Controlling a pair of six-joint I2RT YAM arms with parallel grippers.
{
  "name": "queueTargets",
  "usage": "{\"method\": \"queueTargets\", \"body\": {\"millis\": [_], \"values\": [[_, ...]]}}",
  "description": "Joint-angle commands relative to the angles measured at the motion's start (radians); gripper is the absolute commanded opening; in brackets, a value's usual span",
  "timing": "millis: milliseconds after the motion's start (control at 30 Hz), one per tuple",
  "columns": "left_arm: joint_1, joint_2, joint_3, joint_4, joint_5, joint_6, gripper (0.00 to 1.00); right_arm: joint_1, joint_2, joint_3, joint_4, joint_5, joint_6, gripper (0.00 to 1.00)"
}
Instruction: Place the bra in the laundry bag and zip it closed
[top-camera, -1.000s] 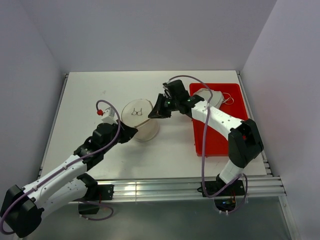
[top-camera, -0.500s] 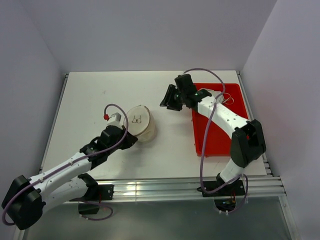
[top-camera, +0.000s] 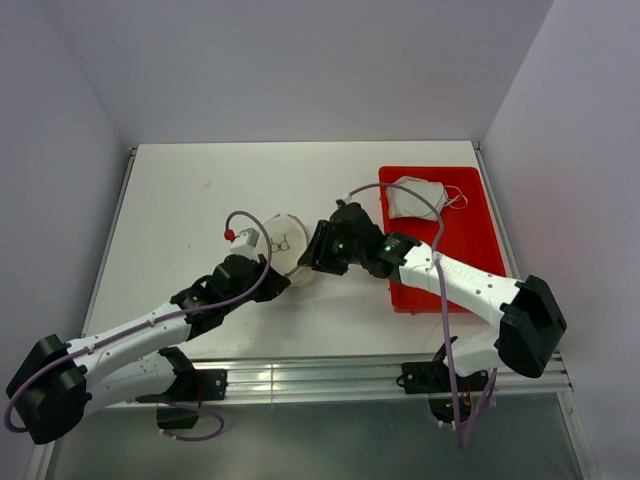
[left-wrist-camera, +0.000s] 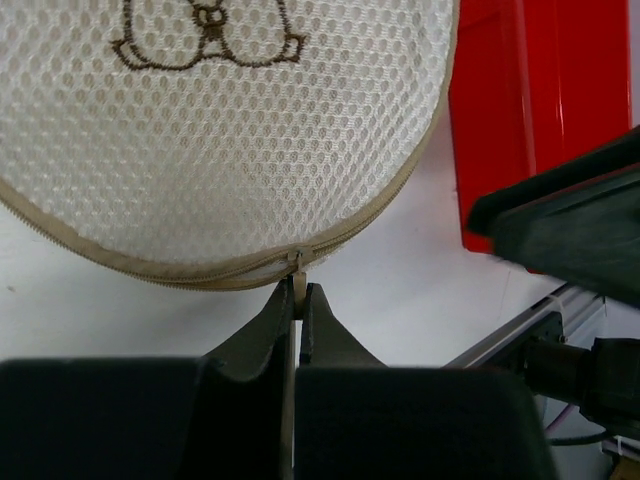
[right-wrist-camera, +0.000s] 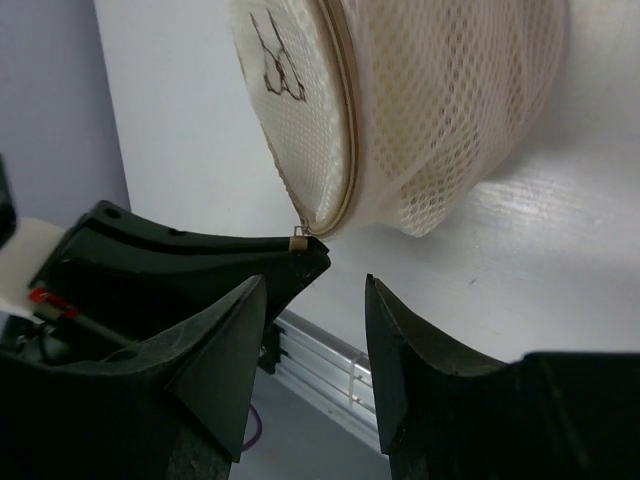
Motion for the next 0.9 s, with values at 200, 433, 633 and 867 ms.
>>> {"method": "queueTargets", "body": {"millis": [200, 433, 633, 867], "values": [[-0.067, 0.045, 0.071, 0.077, -0.013, -0.002, 0.0, 0.049, 0.066, -0.019, 0.102, 0.061, 0.099, 0.52], [-0.08, 0.05, 0.077, 0.071, -0.015, 0.006, 0.0, 0.054, 0.141, -0.008, 0.123, 0.054, 0.113, 0.49], [-0.08, 0.035, 0.074, 0.051, -0.013, 0.013, 0.0, 0.054, 0.17, -0.003, 0.125, 0.066, 0.112, 0.0], [-0.08, -0.004, 0.048, -0.053, -0.061, -0.006, 0.0, 0.039, 0.167, 0.03, 0.068, 0.121, 0.063, 0.0]]}}
